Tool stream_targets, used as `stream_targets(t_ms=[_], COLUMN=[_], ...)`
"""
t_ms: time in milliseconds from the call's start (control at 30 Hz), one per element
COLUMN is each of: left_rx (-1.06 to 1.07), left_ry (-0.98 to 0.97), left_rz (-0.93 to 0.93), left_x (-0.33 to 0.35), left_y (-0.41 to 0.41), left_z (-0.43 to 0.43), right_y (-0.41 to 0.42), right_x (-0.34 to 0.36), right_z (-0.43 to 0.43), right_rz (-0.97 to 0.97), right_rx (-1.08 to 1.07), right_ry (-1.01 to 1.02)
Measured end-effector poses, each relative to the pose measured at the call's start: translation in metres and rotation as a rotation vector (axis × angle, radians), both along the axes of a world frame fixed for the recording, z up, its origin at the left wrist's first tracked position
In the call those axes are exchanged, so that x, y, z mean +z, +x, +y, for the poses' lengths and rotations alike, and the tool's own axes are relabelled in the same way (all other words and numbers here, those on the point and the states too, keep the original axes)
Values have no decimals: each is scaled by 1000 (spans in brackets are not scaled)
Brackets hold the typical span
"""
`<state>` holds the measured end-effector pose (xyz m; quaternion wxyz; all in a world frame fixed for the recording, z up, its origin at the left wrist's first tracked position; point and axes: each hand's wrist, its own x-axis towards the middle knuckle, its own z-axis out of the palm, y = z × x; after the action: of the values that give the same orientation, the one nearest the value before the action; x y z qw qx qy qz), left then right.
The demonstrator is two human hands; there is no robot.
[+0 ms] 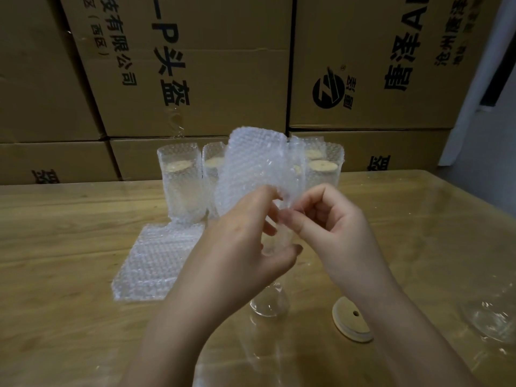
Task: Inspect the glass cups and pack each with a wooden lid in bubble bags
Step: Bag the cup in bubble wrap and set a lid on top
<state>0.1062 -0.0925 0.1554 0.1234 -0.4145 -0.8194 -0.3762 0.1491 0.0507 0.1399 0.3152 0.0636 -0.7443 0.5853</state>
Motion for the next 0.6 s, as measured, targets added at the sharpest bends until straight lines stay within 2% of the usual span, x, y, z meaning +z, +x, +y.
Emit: stream_targets(t_ms=[133, 267, 433, 533, 600], left_rx=[0, 118, 421, 428, 379], left_ry=[104, 215, 291, 348, 336], left_rz=[-55, -1, 205, 199, 182], left_x=[2, 4, 4, 4, 2], left_y=[-2, -6, -7, -3, 2], left_z=[-2, -5, -6, 0, 6], right_y=[3, 5, 0, 2, 7], right_x=[5, 9, 5, 4, 8], right_z=[2, 11, 26, 17, 5], right_rz=[-2, -57, -103, -67, 62], right_rx=[-7, -14, -318, -424, -461], right_ry=[-12, 0, 81, 200, 307])
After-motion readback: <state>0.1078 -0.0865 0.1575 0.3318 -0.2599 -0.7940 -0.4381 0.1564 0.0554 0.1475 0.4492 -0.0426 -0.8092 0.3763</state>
